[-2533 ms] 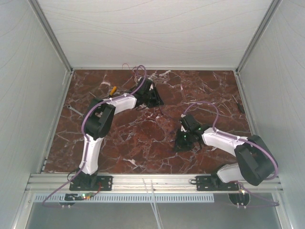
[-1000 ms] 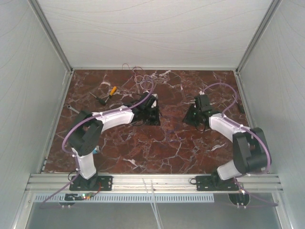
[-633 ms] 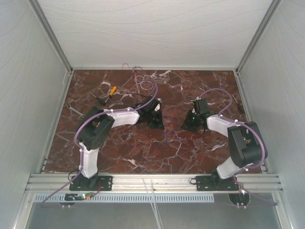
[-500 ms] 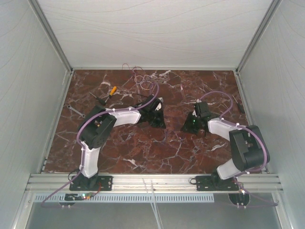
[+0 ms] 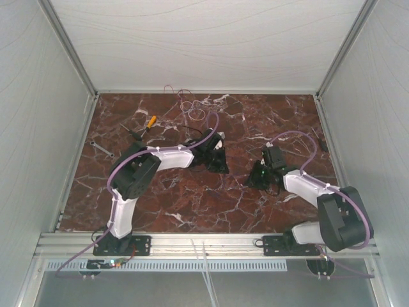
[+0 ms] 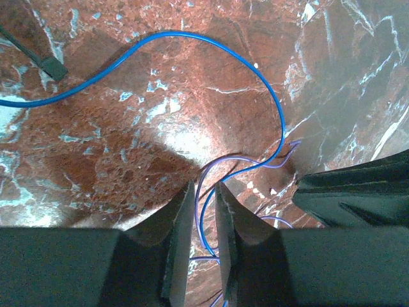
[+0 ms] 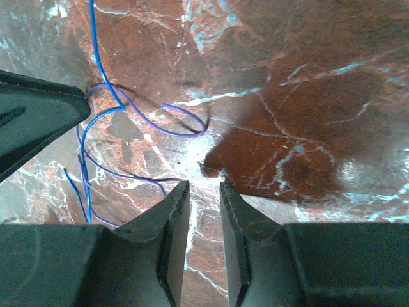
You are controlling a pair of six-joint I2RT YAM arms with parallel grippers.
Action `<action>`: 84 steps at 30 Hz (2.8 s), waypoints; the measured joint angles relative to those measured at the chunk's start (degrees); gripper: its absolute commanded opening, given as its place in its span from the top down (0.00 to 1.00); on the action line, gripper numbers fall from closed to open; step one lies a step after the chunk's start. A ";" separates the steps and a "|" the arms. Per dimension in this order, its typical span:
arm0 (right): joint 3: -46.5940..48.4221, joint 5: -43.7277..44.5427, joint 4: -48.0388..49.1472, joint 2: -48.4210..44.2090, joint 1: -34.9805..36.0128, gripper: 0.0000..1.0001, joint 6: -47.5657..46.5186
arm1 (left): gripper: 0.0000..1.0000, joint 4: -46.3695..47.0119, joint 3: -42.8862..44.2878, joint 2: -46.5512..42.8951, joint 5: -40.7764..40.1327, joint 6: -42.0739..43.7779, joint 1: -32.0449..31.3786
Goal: Zip-tie the wires
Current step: Straighten the cable at the center of the board, then pick up the cable at the center of the board.
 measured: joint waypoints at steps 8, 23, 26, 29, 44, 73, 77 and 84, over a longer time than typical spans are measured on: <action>1.46 2.38 -3.78 -3.26 -0.02 0.75 -0.87 | 0.37 -1.75 0.39 -1.92 -5.77 1.20 -0.33; 6.51 2.89 -6.01 -11.02 -0.02 0.70 -2.60 | 0.00 -10.62 5.90 -13.03 -33.40 20.98 5.40; 6.51 3.04 -6.16 -11.69 -0.02 0.69 -2.60 | 0.00 -10.14 6.56 -12.55 -34.42 23.17 9.84; 6.51 3.02 -6.32 -11.76 -0.02 0.67 -2.60 | 0.01 -10.27 10.29 -9.97 -33.09 24.13 15.08; 9.38 -5.05 0.79 -17.86 2.67 0.02 -4.96 | 0.29 -5.38 28.57 10.05 -16.63 20.09 30.40; 12.87 -5.38 5.33 -22.27 3.04 0.02 -10.08 | 0.73 2.45 45.20 29.53 -1.73 4.96 35.78; 12.87 -5.40 5.16 -22.86 3.04 0.02 -10.08 | 0.73 2.45 46.10 30.34 -1.84 3.21 35.80; 12.87 -5.38 5.07 -23.93 3.04 0.02 -10.05 | 1.00 1.90 47.54 32.06 -1.79 -0.17 35.80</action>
